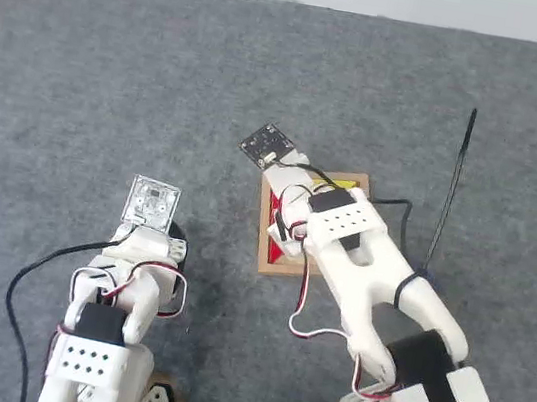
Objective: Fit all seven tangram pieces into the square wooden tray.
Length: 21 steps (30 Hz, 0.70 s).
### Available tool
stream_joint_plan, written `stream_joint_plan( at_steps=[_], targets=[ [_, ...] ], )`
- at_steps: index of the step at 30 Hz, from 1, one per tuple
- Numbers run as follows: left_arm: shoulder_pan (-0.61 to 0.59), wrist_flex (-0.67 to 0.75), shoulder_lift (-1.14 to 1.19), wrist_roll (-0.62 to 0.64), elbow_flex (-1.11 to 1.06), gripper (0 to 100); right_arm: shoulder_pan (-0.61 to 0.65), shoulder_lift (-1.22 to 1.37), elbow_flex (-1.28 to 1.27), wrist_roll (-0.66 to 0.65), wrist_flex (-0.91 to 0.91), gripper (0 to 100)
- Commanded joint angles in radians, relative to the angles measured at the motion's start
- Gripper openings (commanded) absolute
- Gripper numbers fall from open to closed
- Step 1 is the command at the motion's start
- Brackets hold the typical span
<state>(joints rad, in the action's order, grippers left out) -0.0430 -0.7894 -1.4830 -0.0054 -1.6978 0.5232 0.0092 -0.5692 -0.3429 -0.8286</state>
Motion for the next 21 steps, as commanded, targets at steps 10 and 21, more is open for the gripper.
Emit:
stream_joint_plan(
  at_steps=[10,21],
  targets=[
    [-0.005,-0.008,-0.012,0.008,0.008,2,-0.104,0.004,0.11,0.005,0.027,7.2],
    [-0.005,-0.008,-0.012,0.008,0.008,2,-0.107,0.254,0.413,0.009,-0.074,7.2]
  ],
)
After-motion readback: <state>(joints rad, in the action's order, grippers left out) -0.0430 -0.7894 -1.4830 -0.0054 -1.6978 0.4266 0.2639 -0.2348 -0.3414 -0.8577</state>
